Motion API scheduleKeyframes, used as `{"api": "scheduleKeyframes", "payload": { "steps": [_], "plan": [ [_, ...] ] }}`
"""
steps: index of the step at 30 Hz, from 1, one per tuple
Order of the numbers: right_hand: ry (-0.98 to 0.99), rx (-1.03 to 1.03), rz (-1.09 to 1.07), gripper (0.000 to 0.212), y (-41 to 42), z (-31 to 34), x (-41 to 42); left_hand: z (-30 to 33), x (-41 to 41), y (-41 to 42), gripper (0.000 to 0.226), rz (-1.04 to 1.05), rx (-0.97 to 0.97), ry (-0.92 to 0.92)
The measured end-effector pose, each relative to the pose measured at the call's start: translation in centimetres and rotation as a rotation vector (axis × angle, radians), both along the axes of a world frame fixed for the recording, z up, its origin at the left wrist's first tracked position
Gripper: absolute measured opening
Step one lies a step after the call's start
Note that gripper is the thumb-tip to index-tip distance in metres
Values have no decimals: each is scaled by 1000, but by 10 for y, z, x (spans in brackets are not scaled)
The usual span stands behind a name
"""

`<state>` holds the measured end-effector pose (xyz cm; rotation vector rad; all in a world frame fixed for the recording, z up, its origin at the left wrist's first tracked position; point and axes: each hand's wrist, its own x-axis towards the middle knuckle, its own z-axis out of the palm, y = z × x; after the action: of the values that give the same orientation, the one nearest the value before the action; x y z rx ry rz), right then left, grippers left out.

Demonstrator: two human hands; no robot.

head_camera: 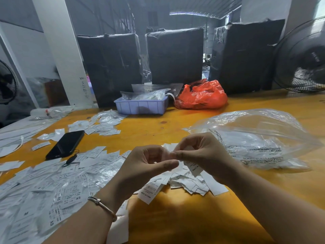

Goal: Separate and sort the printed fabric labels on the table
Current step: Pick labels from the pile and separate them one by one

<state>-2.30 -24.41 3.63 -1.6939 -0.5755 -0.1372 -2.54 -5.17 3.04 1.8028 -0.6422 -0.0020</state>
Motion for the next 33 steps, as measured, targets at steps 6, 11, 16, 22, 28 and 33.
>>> {"api": "scheduleKeyframes", "payload": {
  "steps": [6, 11, 16, 22, 28, 33],
  "plan": [
    [68, 159, -54, 24, -8, 10, 2, 2, 0, -1, 23, 51, -76, -38],
    [42, 226, -71, 68, -16, 15, 4, 2, 0, 0, 19, 49, -82, -36],
    [19, 239, -65, 42, -14, 16, 1, 1, 1, 1, 24, 47, -78, -42],
    [-56, 334, -23, 33, -11, 24, -3, 0, 0, 0, 17, 1, -39, -73],
    [-117, 373, 70, 39, 2, 26, -14, -1, -2, -4, 13, -50, -2, -83],
    [-110, 344, 104, 38, 10, 23, -18, 0, -4, -7, 17, -89, -15, -72]
  ]
}}
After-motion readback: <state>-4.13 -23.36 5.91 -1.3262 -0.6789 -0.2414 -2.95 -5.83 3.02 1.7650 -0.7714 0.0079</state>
